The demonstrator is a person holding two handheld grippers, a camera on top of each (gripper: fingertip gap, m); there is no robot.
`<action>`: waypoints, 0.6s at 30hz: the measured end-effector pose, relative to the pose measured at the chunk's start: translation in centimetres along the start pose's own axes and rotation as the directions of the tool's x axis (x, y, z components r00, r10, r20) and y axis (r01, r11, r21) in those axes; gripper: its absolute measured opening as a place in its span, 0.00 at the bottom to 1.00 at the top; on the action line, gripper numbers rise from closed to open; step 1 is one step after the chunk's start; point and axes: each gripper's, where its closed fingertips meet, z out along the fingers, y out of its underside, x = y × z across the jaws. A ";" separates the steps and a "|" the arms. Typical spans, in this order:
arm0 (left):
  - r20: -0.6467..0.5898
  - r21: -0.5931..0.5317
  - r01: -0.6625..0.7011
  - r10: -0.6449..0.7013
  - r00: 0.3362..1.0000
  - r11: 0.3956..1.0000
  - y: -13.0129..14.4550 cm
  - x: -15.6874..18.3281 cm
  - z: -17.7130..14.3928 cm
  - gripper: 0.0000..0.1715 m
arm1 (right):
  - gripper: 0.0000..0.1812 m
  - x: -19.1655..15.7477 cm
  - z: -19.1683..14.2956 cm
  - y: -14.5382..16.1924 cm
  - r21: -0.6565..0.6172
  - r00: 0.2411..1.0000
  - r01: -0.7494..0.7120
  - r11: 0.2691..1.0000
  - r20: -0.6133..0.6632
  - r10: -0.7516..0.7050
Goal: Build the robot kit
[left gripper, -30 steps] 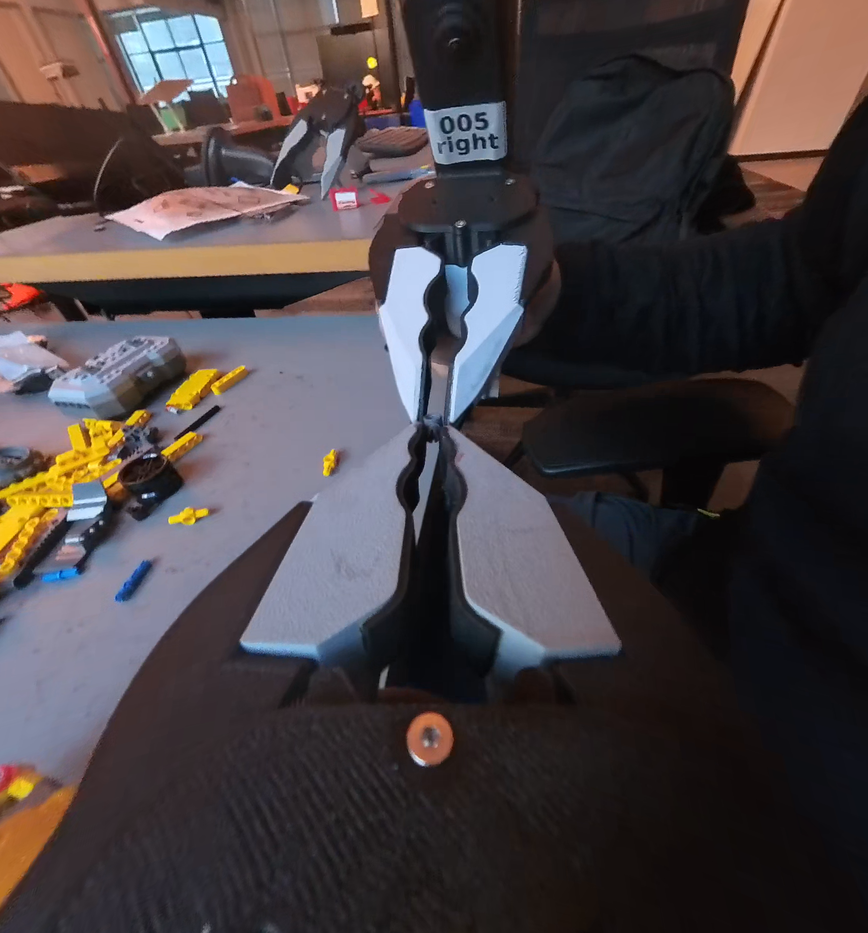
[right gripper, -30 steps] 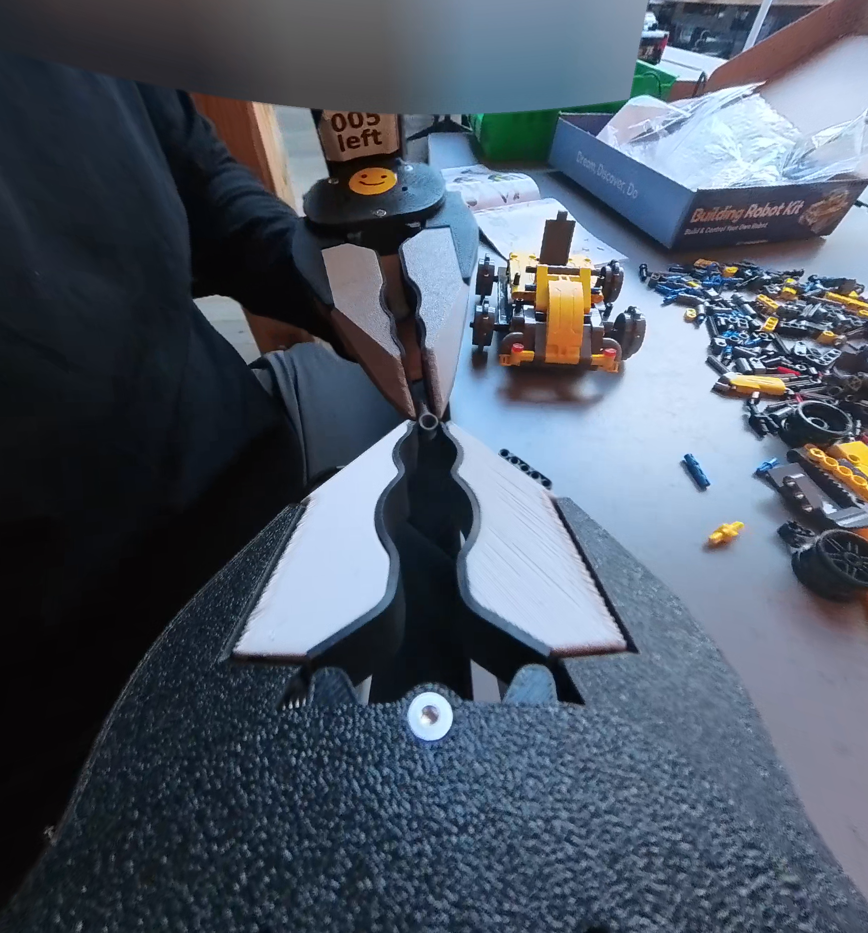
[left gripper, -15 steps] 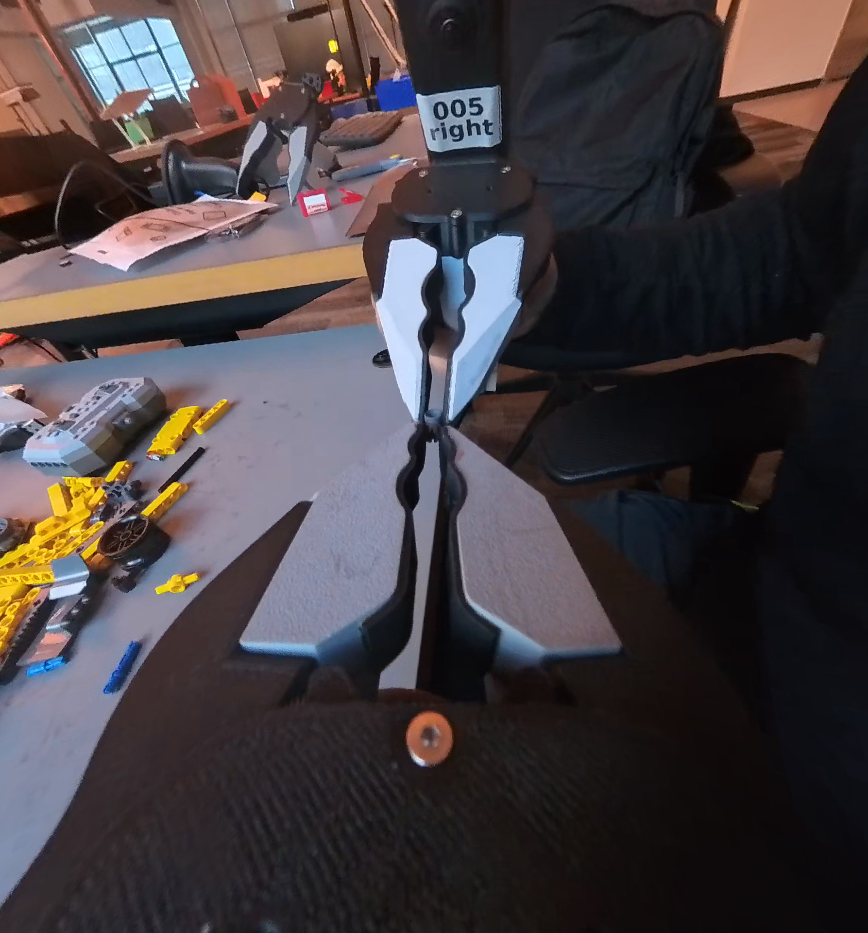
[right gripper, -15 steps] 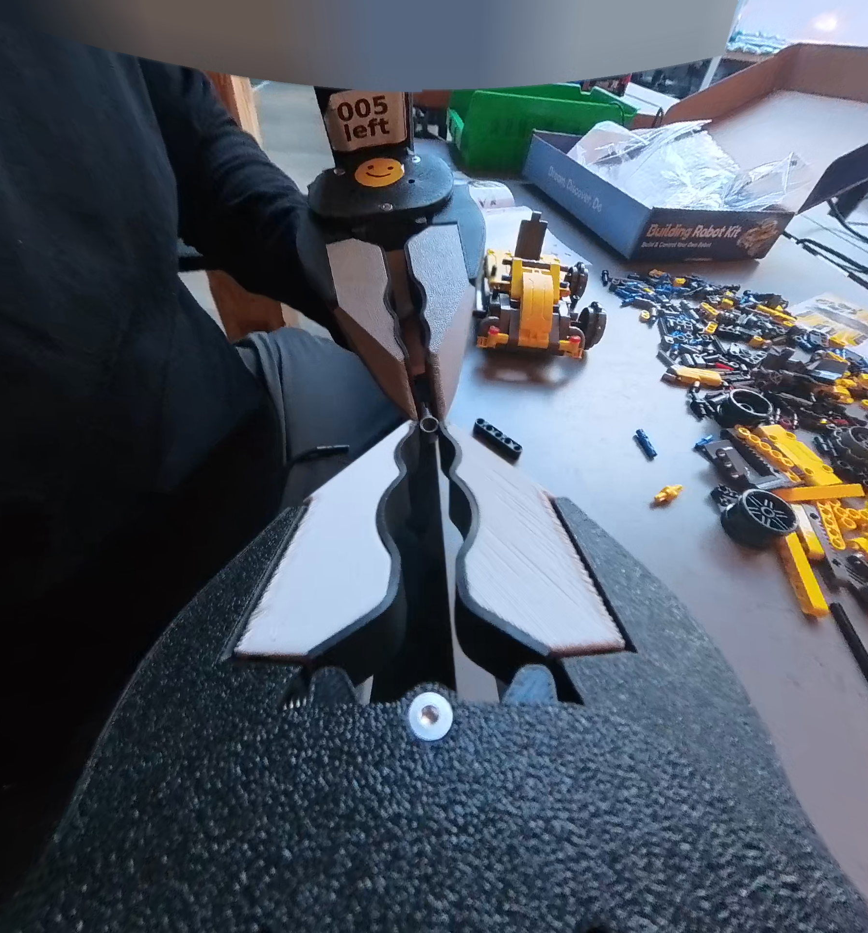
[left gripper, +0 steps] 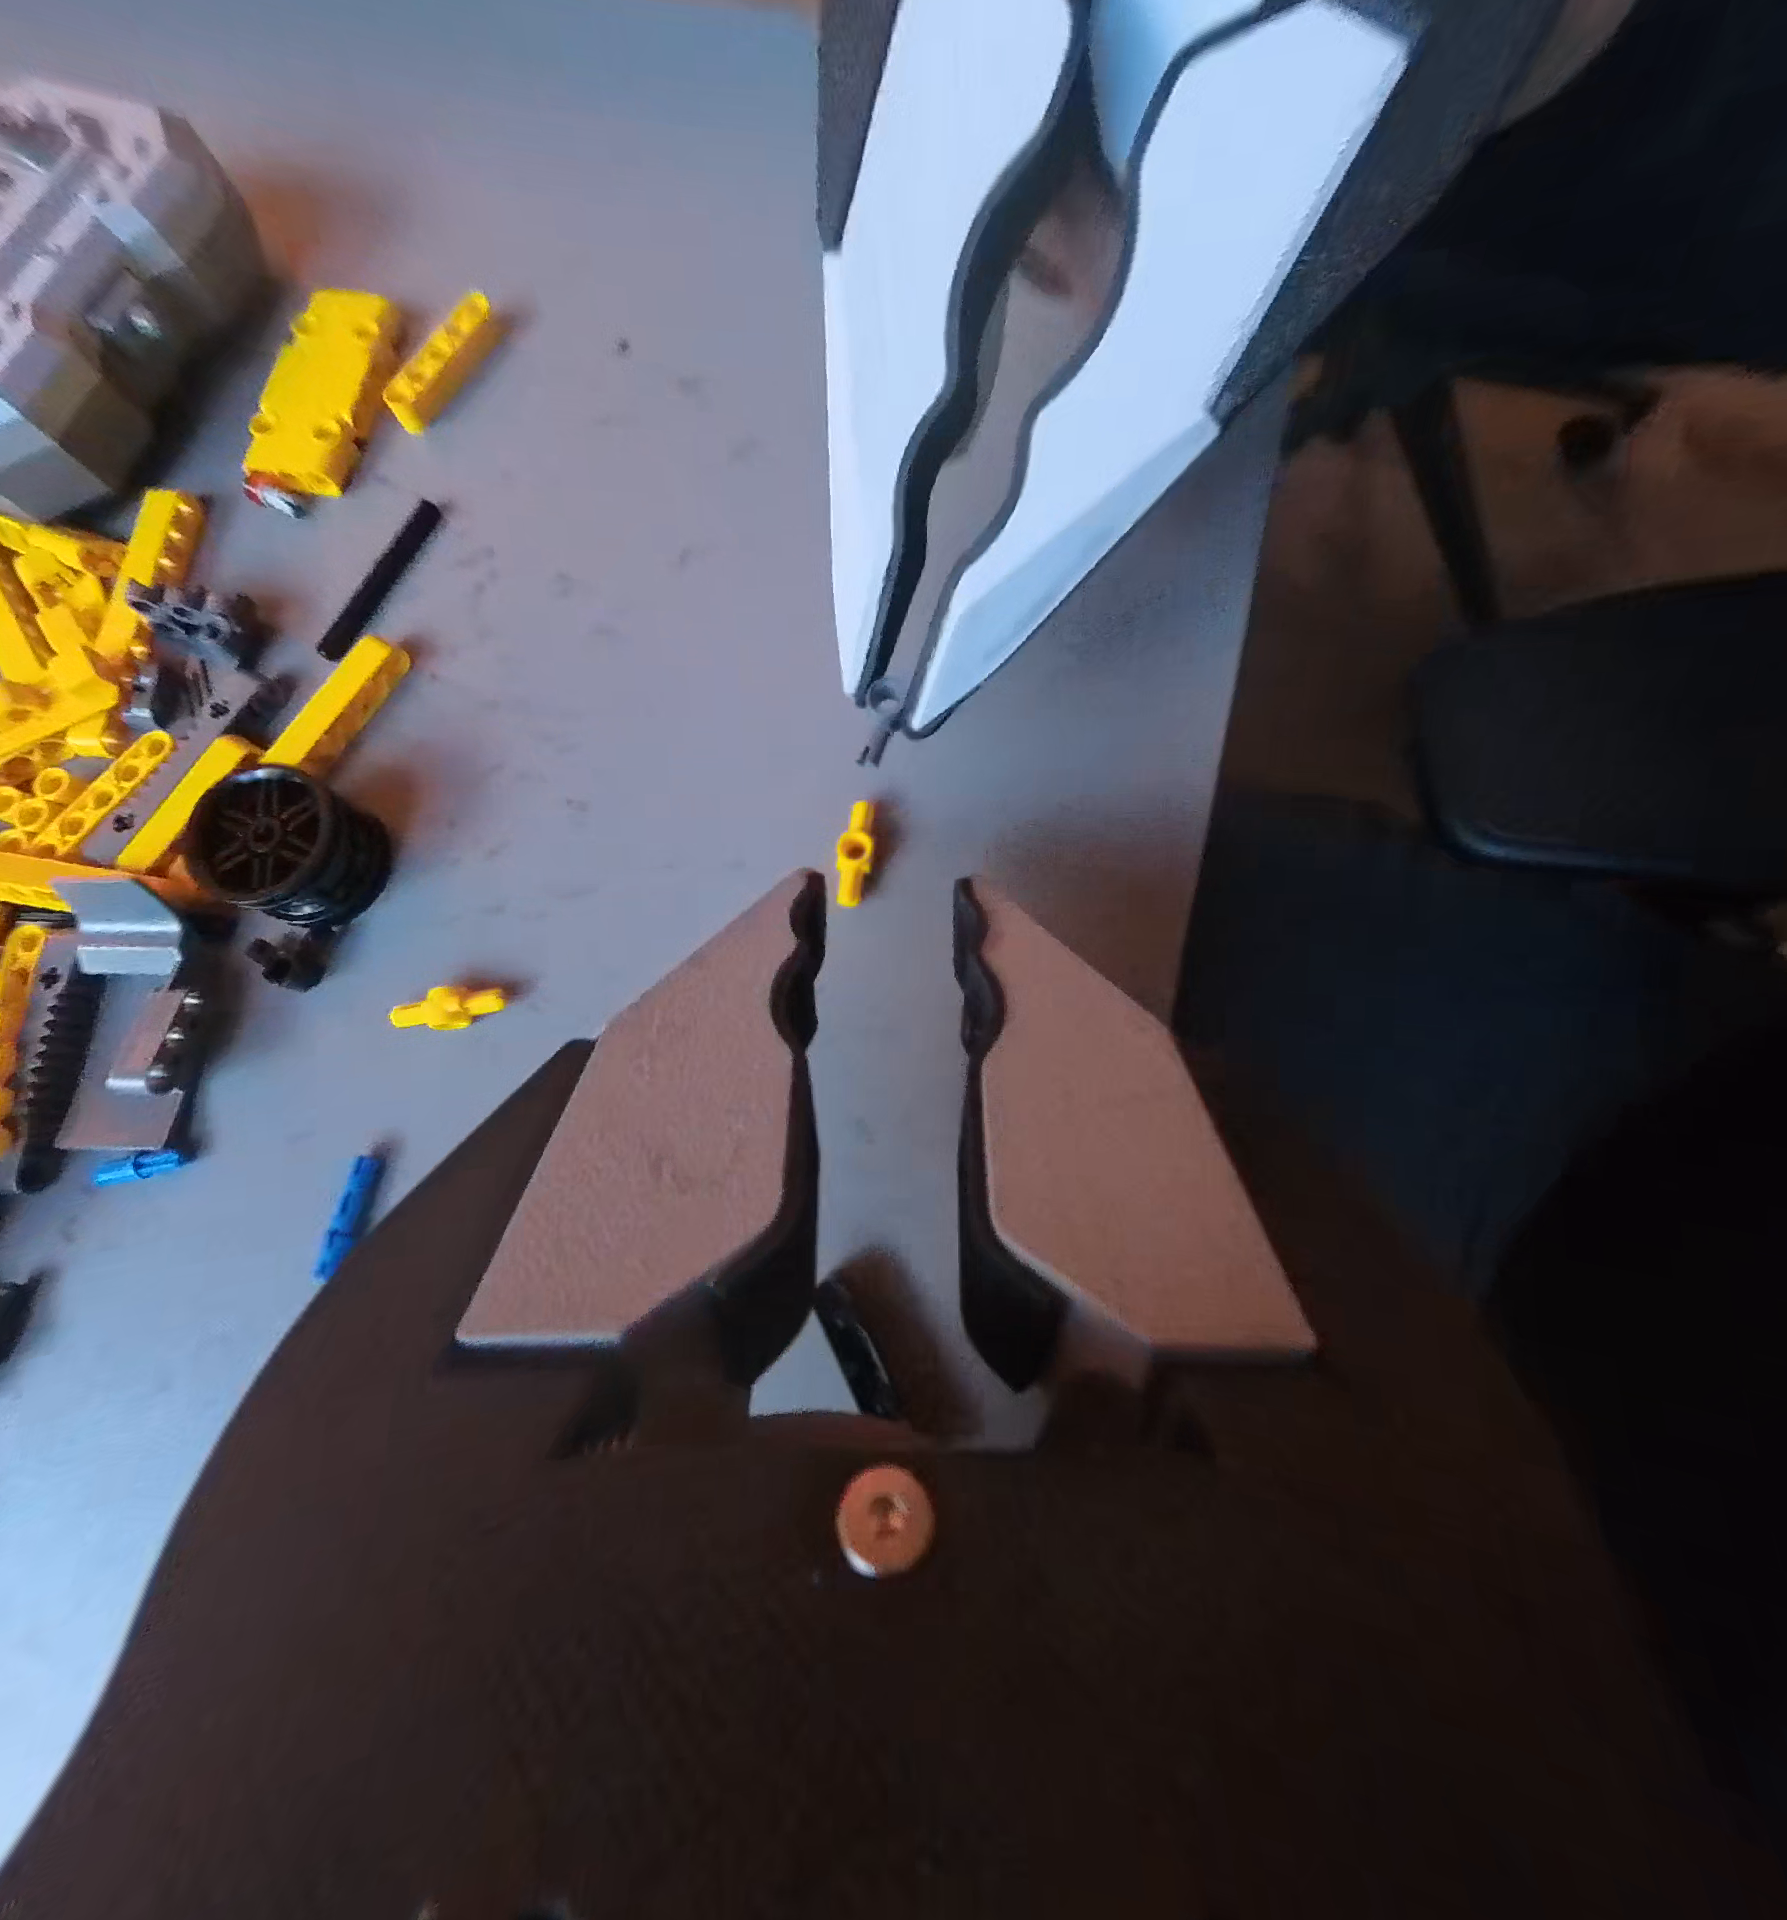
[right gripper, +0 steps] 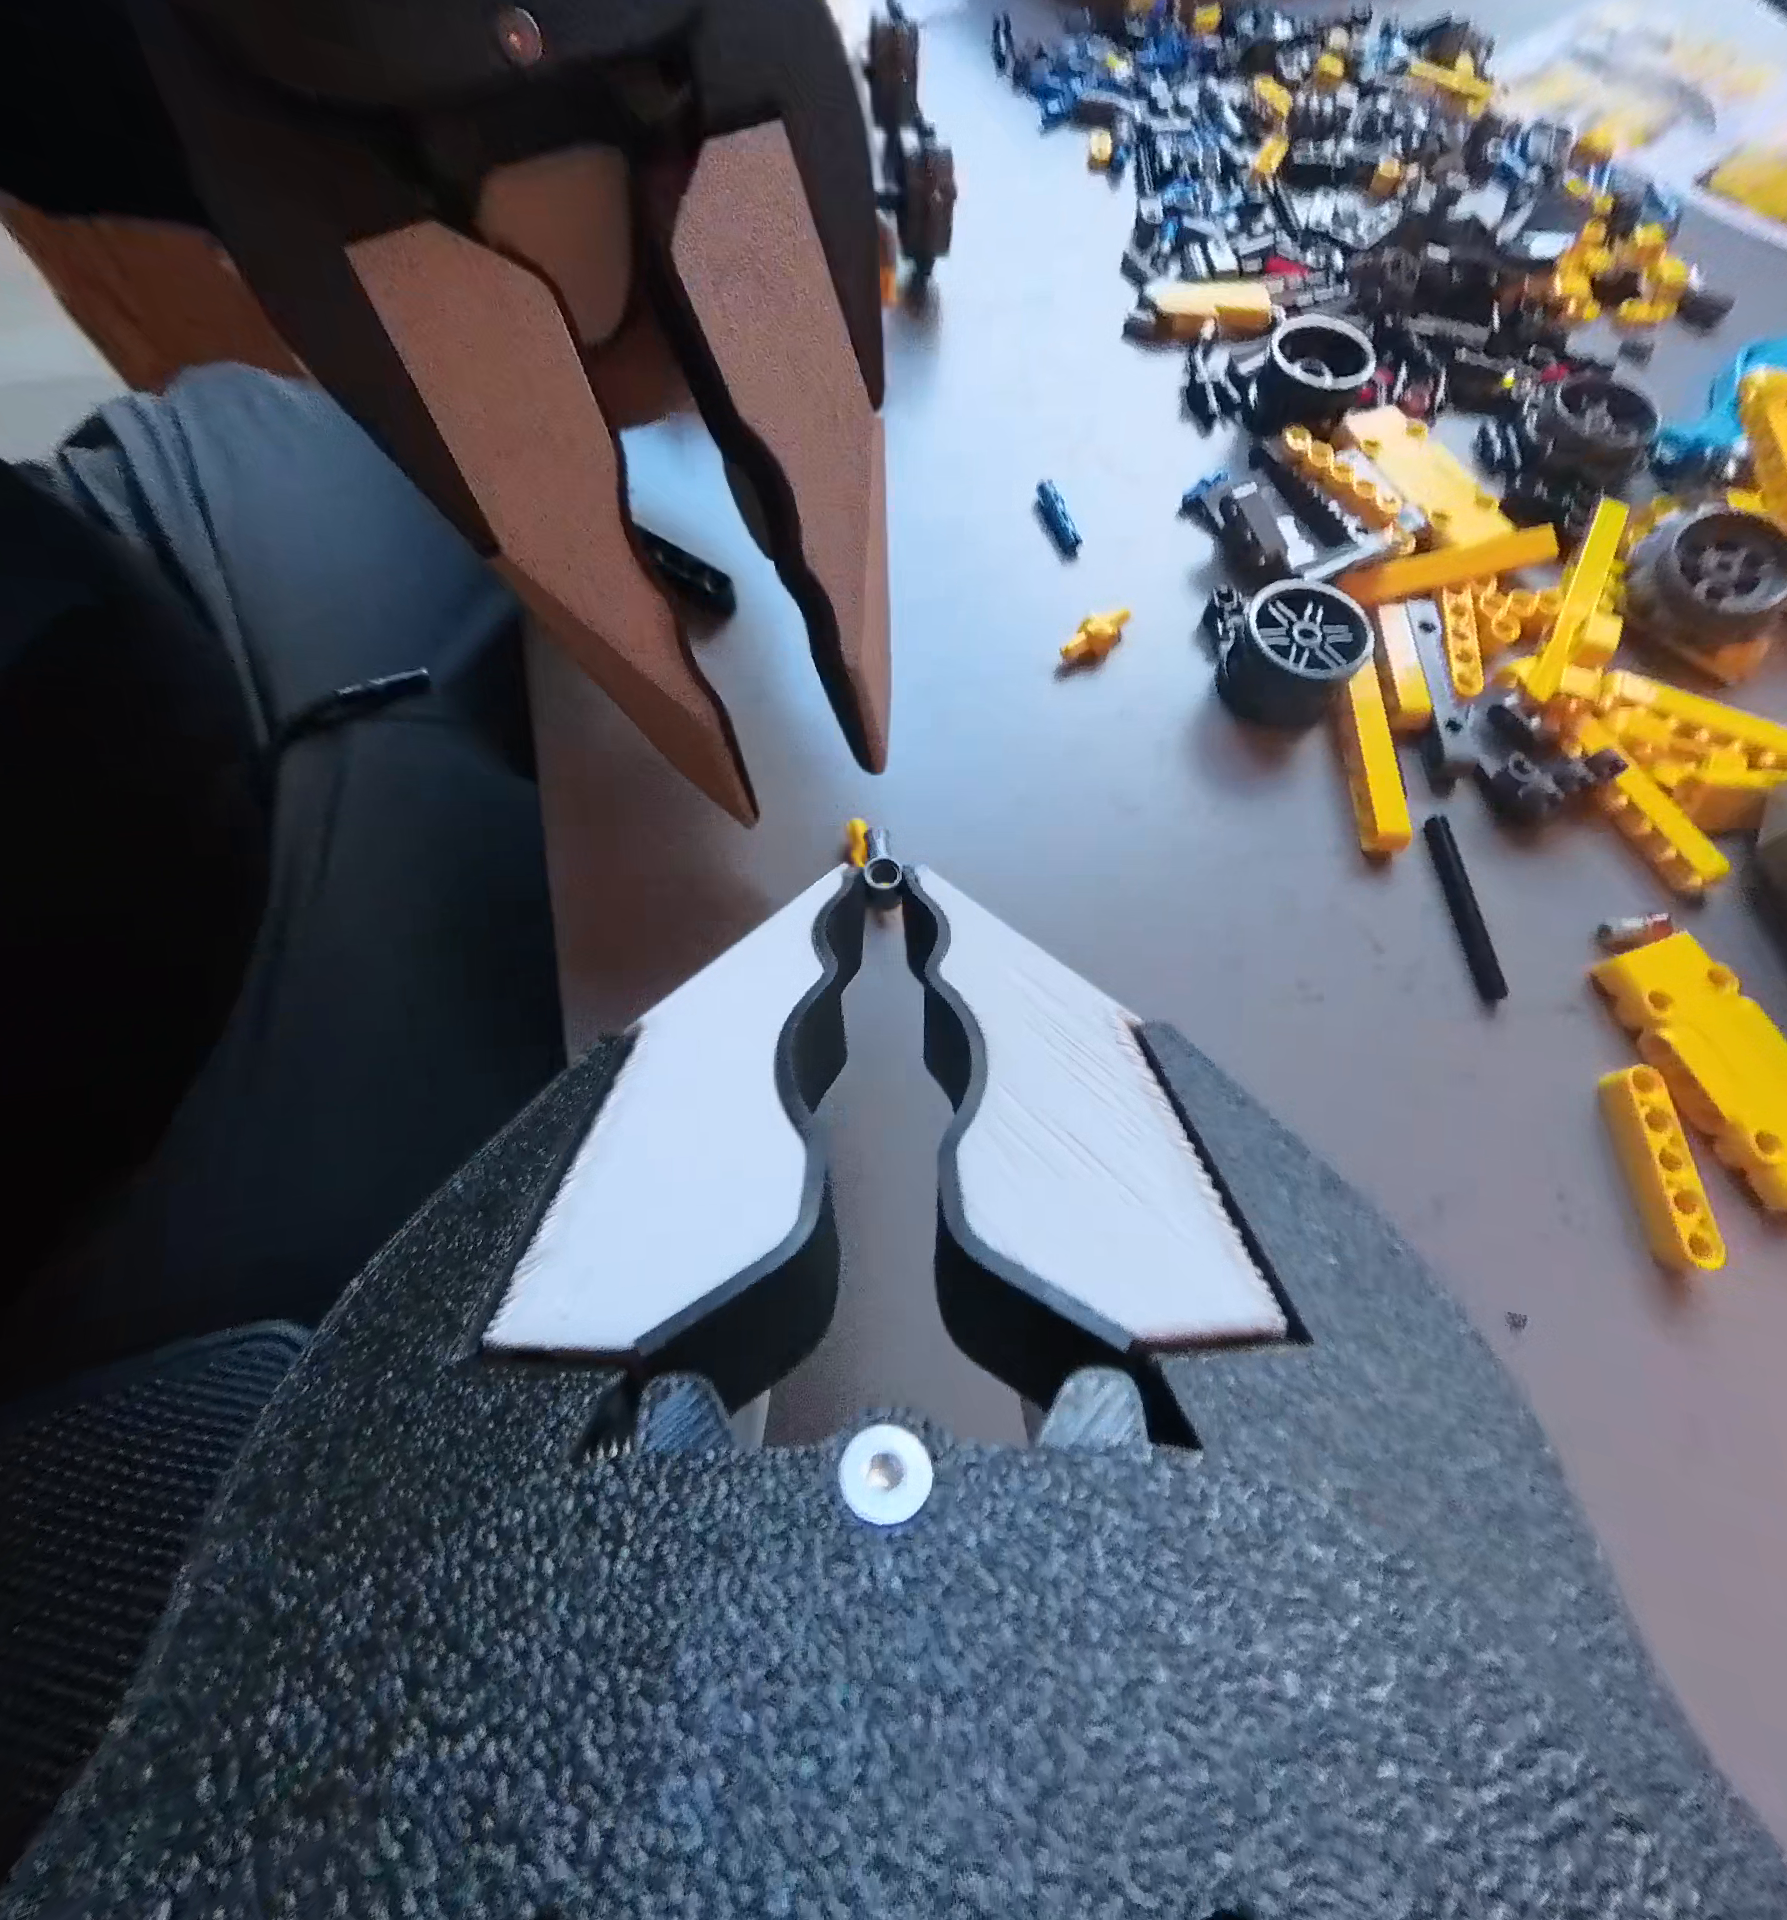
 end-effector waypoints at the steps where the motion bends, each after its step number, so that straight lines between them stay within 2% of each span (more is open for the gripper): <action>1: -0.005 -0.050 -0.010 0.010 1.000 0.999 0.5 -0.2 0.5 0.12 | 0.03 0.1 0.1 0.3 -0.013 1.000 -0.012 1.000 0.000 0.012; 3: -0.017 -0.103 -0.019 0.017 1.000 0.994 1.1 -0.7 1.5 0.11 | 0.03 0.1 0.1 0.7 -0.021 0.999 -0.030 0.999 0.014 0.031; 8: -0.061 -0.102 -0.024 0.018 0.998 0.994 0.6 -0.8 2.3 0.03 | 0.03 -0.1 -0.5 0.8 -0.007 0.999 -0.042 0.999 0.022 0.042; 18: -0.132 -0.070 -0.067 0.057 0.990 0.995 1.0 2.5 1.7 0.02 | 0.03 -2.3 -0.3 0.1 0.019 0.994 -0.073 0.997 0.079 0.071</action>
